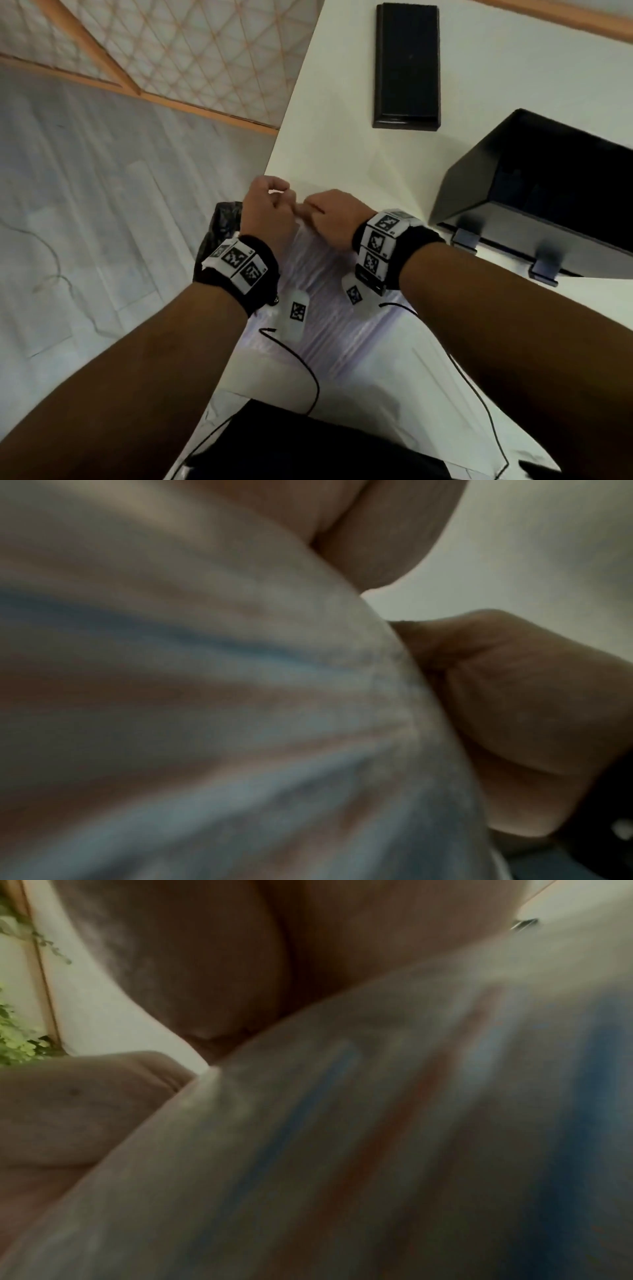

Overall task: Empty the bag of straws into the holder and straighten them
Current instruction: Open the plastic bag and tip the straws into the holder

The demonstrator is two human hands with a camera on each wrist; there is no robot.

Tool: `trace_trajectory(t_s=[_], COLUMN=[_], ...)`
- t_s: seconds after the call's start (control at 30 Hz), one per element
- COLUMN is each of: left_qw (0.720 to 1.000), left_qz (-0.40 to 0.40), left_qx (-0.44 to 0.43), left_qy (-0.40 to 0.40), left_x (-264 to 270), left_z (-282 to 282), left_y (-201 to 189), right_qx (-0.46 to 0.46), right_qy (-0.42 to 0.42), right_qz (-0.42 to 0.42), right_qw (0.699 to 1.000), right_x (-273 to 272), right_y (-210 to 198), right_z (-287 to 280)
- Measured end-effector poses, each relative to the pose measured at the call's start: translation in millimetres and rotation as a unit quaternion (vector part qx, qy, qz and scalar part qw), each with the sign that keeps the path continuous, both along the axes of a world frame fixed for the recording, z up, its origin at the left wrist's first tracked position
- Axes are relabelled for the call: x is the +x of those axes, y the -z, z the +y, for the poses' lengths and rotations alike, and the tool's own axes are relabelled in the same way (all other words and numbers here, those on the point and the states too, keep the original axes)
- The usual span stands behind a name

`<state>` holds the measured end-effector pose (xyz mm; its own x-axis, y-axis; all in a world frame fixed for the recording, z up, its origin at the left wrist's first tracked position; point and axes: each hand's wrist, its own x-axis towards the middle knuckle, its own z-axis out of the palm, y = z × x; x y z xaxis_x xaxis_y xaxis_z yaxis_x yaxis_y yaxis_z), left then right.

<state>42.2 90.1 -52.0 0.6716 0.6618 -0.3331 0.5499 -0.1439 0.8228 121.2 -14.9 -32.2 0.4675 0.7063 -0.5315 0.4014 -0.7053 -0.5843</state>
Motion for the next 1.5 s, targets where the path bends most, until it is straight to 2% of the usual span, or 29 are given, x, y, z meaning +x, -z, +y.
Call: trace_trajectory(t_s=[0.07, 0.13, 0.17, 0.23, 0.27, 0.3, 0.37, 0.4, 0.43, 0.5, 0.57, 0.67, 0.77, 0.9, 1.03, 1.13, 1.2, 1.33, 1.43, 1.5], left_qw=[0.999, 0.997, 0.997, 0.99, 0.971, 0.934, 0.84, 0.824, 0.831, 0.854, 0.851, 0.86, 0.859, 0.857, 0.857, 0.861, 0.874, 0.898, 0.938, 0.96], left_qz=[0.019, 0.051, 0.065, 0.068, 0.057, 0.071, 0.141, 0.155, 0.137, 0.063, 0.022, 0.02, 0.005, -0.043, -0.074, -0.124, -0.149, -0.2, -0.255, -0.258], left_qx=[0.034, 0.021, 0.019, 0.07, 0.119, 0.171, 0.225, 0.21, 0.18, 0.149, 0.173, 0.22, 0.231, 0.235, 0.237, 0.239, 0.238, 0.251, 0.179, 0.101], left_qy=[-0.023, -0.045, -0.023, 0.105, 0.199, 0.305, 0.473, 0.503, 0.508, 0.495, 0.496, 0.459, 0.457, 0.456, 0.452, 0.431, 0.395, 0.302, 0.153, 0.035], left_x=[3.8, 8.9, 10.8, 12.6, 14.2, 16.5, 19.3, 20.2, 21.1, 18.8, 14.8, 11.2, 9.4, 20.8, 22.5, 22.2, 24.3, 24.3, 20.9, 16.0], left_z=[2.1, 5.1, 4.9, -3.0, -8.5, -15.4, -27.2, -28.8, -29.7, -29.6, -24.6, -10.9, -15.3, -32.5, -44.8, -58.3, -66.4, -82.9, -72.0, -55.8], left_y=[3.2, 7.9, 8.0, 1.9, -2.7, -8.5, -19.6, -20.7, -23.5, -24.9, -24.8, -28.0, -36.6, -52.3, -65.0, -80.6, -91.7, -110.1, -112.7, -104.2], right_qx=[-0.007, -0.032, -0.043, -0.043, -0.037, -0.031, -0.018, -0.011, -0.002, 0.023, 0.028, 0.002, -0.025, 0.014, 0.027, 0.095, 0.151, 0.221, 0.268, 0.284], right_qy=[0.018, 0.037, 0.04, 0.034, 0.03, 0.03, 0.038, 0.046, 0.056, 0.074, 0.078, 0.084, 0.104, 0.217, 0.282, 0.345, 0.382, 0.399, 0.412, 0.411], right_qz=[0.013, 0.021, 0.019, 0.007, -0.002, -0.006, -0.001, 0.0, 0.002, 0.006, -0.008, -0.044, -0.02, 0.014, 0.04, 0.096, 0.132, 0.126, 0.166, 0.175], right_qw=[1.0, 0.999, 0.998, 0.998, 0.999, 0.999, 0.999, 0.999, 0.998, 0.997, 0.997, 0.996, 0.994, 0.976, 0.958, 0.929, 0.902, 0.881, 0.855, 0.849], right_x=[8.5, 12.4, 12.2, 8.9, 6.7, 5.0, 3.9, 3.9, 3.9, 2.9, 2.3, -1.2, -15.1, -22.9, -21.0, -22.5, -24.1, -21.8, -16.5, -15.1], right_y=[1.6, 3.0, 2.9, 0.3, -2.1, -6.0, -14.4, -18.5, -22.3, -28.3, -31.4, -33.8, -40.2, -49.2, -63.8, -75.8, -88.3, -113.8, -125.1, -127.5], right_z=[-22.3, -49.8, -60.7, -72.6, -73.3, -72.5, -71.2, -72.2, -74.4, -82.6, -98.4, -142.2, -177.0, -202.8, -223.4, -220.2, -211.9, -190.4, -177.3, -170.9])
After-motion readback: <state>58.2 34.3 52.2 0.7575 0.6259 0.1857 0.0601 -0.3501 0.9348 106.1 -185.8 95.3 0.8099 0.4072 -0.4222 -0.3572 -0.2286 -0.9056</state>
